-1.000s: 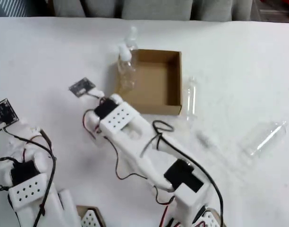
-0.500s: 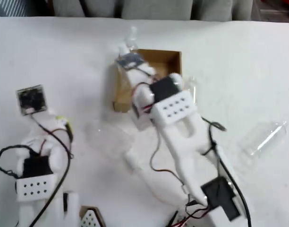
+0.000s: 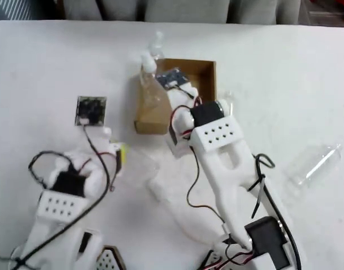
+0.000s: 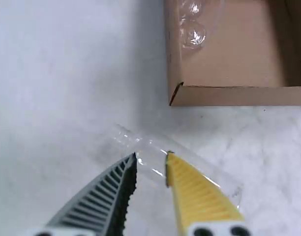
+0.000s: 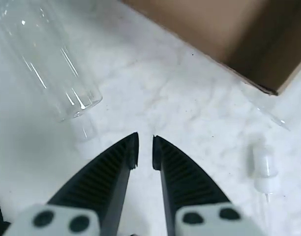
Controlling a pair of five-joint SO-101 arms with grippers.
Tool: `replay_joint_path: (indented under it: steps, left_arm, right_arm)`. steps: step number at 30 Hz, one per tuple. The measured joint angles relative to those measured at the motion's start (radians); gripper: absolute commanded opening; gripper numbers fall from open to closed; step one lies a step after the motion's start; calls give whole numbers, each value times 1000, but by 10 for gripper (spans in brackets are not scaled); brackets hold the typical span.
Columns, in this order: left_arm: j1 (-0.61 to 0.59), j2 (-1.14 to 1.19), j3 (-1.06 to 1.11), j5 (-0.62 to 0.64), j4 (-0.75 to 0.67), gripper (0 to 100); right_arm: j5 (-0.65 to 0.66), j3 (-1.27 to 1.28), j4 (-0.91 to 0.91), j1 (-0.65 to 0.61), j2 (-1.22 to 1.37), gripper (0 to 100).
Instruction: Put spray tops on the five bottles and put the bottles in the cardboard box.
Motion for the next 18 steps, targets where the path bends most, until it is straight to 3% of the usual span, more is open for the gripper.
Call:
replay_joint_path:
  steps: [8,18]
  left_arm:
    - [14,132,-49,318,-31,291]
    - [-14,132,80,347,-167,322]
  right_arm:
    - [0,0,-12,0,0,27]
    - [63,60,-77,0,0,27]
